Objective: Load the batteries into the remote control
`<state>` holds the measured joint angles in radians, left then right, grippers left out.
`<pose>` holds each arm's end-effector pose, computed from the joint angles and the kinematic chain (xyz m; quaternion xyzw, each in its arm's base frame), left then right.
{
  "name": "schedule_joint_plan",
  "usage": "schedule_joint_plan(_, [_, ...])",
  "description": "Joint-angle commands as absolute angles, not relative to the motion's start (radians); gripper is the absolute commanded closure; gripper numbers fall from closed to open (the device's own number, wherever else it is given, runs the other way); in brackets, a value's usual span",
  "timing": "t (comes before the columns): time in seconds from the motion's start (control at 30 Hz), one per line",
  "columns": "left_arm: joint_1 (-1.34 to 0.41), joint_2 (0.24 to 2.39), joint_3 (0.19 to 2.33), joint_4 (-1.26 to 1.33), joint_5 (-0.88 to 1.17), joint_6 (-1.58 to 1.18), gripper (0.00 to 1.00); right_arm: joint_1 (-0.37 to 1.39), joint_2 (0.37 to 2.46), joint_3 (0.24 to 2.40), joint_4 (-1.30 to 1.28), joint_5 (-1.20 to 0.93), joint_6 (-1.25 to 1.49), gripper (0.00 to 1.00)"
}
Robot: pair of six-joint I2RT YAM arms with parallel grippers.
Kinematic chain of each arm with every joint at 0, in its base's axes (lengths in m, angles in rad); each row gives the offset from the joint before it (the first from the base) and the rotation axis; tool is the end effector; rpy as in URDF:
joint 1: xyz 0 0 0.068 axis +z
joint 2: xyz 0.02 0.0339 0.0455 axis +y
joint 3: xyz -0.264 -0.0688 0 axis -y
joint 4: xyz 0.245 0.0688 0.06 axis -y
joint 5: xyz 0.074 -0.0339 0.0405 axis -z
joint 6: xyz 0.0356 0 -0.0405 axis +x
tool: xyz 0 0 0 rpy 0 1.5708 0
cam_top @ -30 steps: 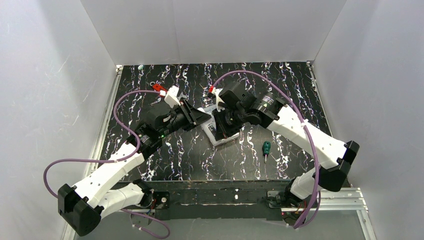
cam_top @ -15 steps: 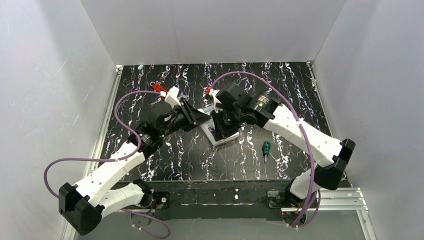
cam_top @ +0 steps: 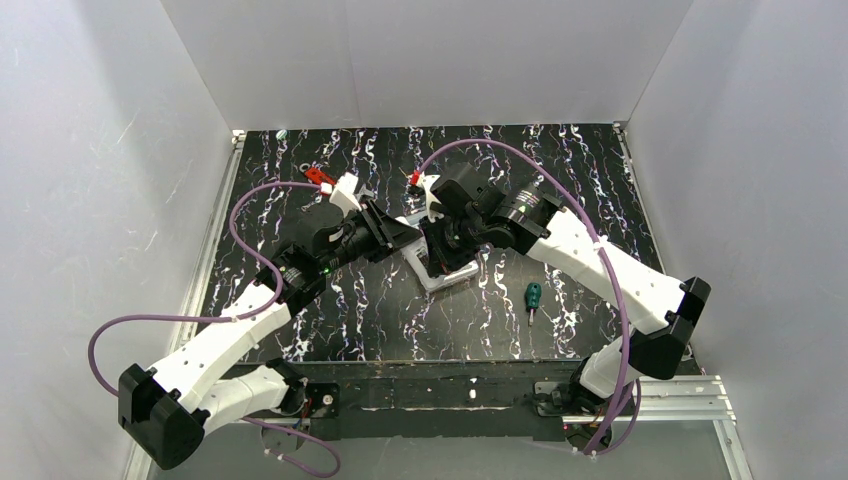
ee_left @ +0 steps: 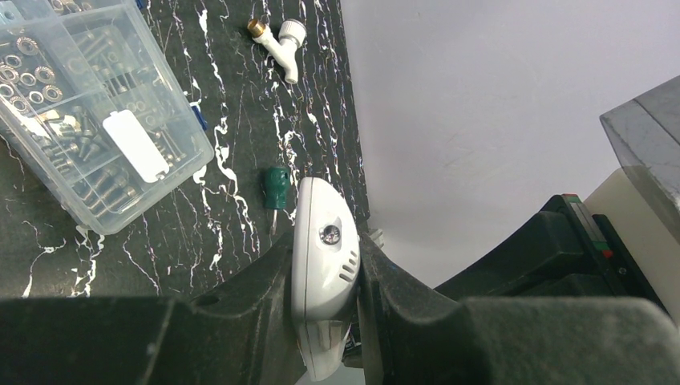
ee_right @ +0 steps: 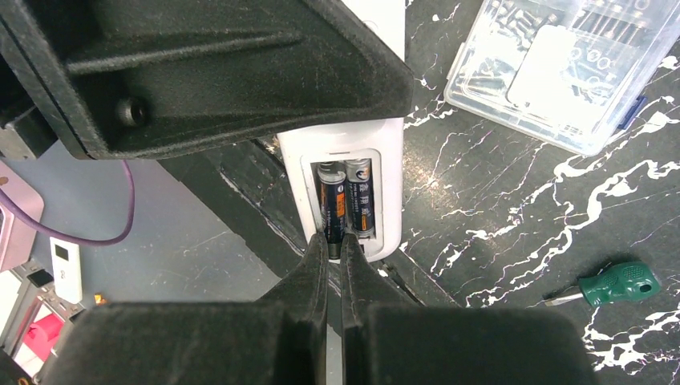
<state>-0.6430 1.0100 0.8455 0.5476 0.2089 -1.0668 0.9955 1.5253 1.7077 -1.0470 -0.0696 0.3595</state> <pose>0.1813 -0.1450 0.3968 -0.0326 0.5622 -0.6602 0.4969 0.1661 0.2607 0.3974 -0.3046 0.8870 0.2421 0.2488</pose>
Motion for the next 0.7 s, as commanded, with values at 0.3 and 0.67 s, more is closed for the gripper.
schedule_joint_plan(0.3, [-0.656, 0.984, 0.870, 0.654, 0.315, -1.113, 1.00, 0.989, 1.567, 1.760, -0.928, 0.024, 0.345, 0.99])
schedule_joint_plan(0.67, [-0.656, 0.985, 0.874, 0.668, 0.329, -1.124, 1.00, 0.989, 1.603, 1.785, -0.931, 0.043, 0.338, 0.99])
